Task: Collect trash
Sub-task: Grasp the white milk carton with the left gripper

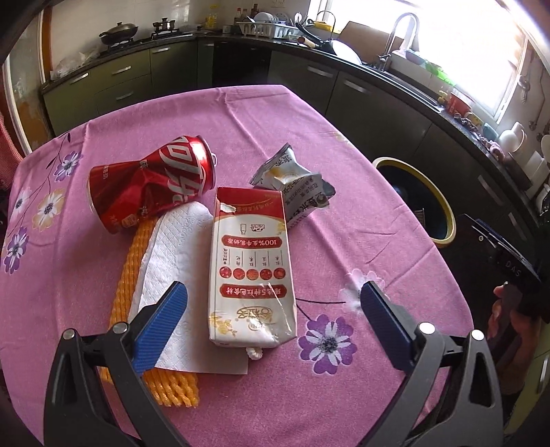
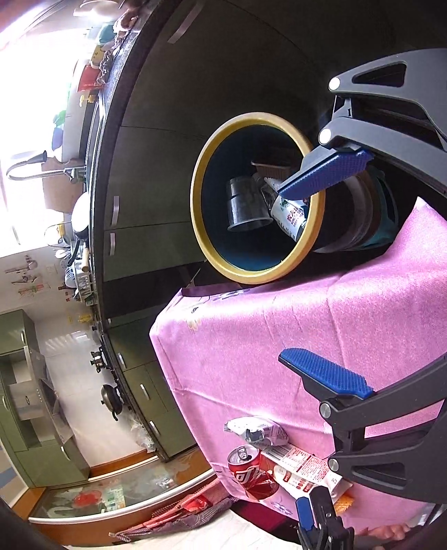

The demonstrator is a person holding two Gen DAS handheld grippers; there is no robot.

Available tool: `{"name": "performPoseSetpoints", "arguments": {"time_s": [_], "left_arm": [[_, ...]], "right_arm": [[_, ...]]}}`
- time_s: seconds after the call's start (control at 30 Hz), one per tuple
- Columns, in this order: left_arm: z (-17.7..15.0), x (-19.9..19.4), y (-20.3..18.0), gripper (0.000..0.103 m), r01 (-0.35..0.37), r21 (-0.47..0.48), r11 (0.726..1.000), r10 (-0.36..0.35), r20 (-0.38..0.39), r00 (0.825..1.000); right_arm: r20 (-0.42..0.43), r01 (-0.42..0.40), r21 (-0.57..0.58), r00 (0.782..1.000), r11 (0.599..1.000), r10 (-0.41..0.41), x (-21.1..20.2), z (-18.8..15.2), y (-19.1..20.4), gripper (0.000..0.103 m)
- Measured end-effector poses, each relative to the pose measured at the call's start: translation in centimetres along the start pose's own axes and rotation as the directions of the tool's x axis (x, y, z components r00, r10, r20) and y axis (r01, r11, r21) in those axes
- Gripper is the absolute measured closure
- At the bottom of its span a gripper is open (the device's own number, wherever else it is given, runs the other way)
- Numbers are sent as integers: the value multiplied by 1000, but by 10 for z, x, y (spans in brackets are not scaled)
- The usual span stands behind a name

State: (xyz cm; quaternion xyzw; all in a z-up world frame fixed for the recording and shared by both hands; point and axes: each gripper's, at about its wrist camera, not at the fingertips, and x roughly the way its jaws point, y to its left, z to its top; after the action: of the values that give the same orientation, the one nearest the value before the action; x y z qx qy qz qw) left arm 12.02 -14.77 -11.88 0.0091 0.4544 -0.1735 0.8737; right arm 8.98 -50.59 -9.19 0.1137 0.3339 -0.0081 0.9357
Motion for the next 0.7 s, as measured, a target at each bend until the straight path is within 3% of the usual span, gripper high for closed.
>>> {"name": "performPoseSetpoints", "arguments": {"time_s": [0.17,0.37,0.53,0.6,0.7], "left_arm": [[-6,7,-1,7,-14,3,1000,14,-8,1000],[-8,18,-3,29,-19,0,1000,19,-23,1000],[-8,23,-4,36,-45,3,999,46,-15,999],[-6,24,-5,51,-62,5,998,62,-5,998],[-5,25,-5,52,-67,12,998,67,4,998]], "right_arm": [[9,-19,18,1000,1000,19,-5,-1,-4,16],[3,-30,39,1000,999,30,-2,-2,-11,16],[-6,-36,49,999,998,36,2,-4,-14,16],[-7,-38,53,999,998,38,2,-4,-14,16],[-14,-40,55,999,998,41,5,-5,-15,16]]}}
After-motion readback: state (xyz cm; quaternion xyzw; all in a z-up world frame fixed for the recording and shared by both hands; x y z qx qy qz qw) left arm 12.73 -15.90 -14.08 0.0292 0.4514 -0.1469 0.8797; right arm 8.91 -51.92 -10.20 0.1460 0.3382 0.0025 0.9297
